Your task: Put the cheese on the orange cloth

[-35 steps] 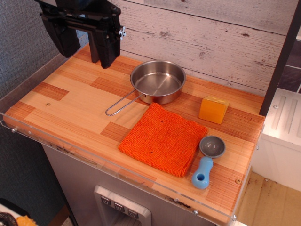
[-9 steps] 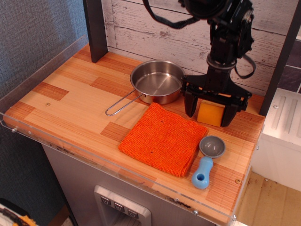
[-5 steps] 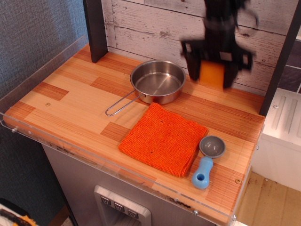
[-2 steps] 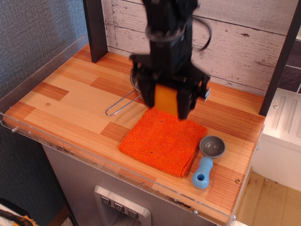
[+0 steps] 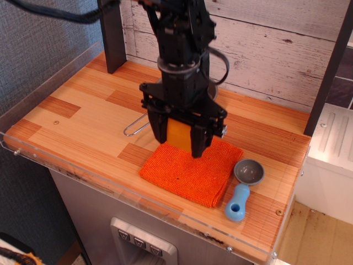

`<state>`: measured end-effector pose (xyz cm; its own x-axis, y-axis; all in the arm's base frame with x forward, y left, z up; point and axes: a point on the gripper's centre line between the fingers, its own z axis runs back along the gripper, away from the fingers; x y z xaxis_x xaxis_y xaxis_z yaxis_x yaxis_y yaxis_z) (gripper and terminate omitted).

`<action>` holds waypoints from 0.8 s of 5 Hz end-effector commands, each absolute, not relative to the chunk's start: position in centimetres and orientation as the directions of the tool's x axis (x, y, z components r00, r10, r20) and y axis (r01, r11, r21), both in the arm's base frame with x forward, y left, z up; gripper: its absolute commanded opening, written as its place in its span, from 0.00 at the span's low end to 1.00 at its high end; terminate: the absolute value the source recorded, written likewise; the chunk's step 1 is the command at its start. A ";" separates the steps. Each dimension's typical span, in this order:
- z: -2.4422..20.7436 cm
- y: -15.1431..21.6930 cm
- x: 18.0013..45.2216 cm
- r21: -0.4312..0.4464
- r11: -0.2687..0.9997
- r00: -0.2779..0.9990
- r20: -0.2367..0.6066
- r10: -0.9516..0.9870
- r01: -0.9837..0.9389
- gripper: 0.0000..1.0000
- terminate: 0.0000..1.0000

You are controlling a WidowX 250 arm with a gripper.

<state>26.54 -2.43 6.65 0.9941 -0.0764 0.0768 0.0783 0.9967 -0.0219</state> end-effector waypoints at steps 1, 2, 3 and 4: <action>7.4 -1.7 27.2 0.003 0.997 0.993 0.088 -0.074 0.074 1.00 0.00; 8.3 -1.7 27.2 0.006 0.997 0.991 0.107 -0.075 0.075 1.00 0.00; 10.2 -1.2 27.2 0.014 0.998 0.987 0.146 -0.069 0.068 1.00 0.00; 12.4 -0.5 27.8 0.003 0.997 0.982 0.172 -0.082 0.082 1.00 0.00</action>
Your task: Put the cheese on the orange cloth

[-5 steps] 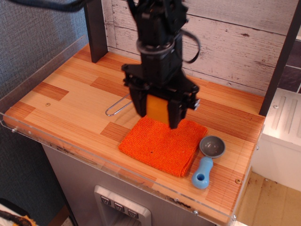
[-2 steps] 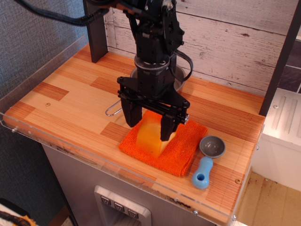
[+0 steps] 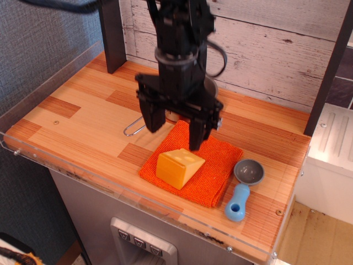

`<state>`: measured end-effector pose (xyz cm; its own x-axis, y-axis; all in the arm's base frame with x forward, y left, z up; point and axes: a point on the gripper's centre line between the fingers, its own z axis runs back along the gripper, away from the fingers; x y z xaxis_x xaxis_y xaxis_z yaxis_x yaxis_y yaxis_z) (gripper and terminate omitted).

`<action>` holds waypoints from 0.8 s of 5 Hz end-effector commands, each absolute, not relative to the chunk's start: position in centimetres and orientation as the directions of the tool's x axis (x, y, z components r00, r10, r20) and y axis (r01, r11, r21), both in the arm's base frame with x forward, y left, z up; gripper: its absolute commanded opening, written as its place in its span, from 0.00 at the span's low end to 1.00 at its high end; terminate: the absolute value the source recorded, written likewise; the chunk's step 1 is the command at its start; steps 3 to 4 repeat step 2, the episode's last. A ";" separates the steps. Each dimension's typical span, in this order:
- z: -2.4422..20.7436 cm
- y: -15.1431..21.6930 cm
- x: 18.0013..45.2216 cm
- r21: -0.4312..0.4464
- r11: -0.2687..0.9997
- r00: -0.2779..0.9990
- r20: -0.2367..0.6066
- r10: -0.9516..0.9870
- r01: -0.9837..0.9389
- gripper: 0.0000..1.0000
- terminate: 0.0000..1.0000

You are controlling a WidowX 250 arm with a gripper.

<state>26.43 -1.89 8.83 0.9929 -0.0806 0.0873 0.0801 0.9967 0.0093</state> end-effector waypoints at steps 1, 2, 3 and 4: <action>12.4 -0.5 27.8 0.003 0.997 0.982 0.172 -0.082 0.082 1.00 0.00; 12.4 -0.5 27.8 0.003 0.997 0.982 0.172 -0.082 0.082 1.00 1.00; 12.4 -0.5 27.8 0.003 0.997 0.982 0.172 -0.082 0.082 1.00 1.00; 12.4 -0.5 27.8 0.003 0.997 0.982 0.172 -0.082 0.082 1.00 1.00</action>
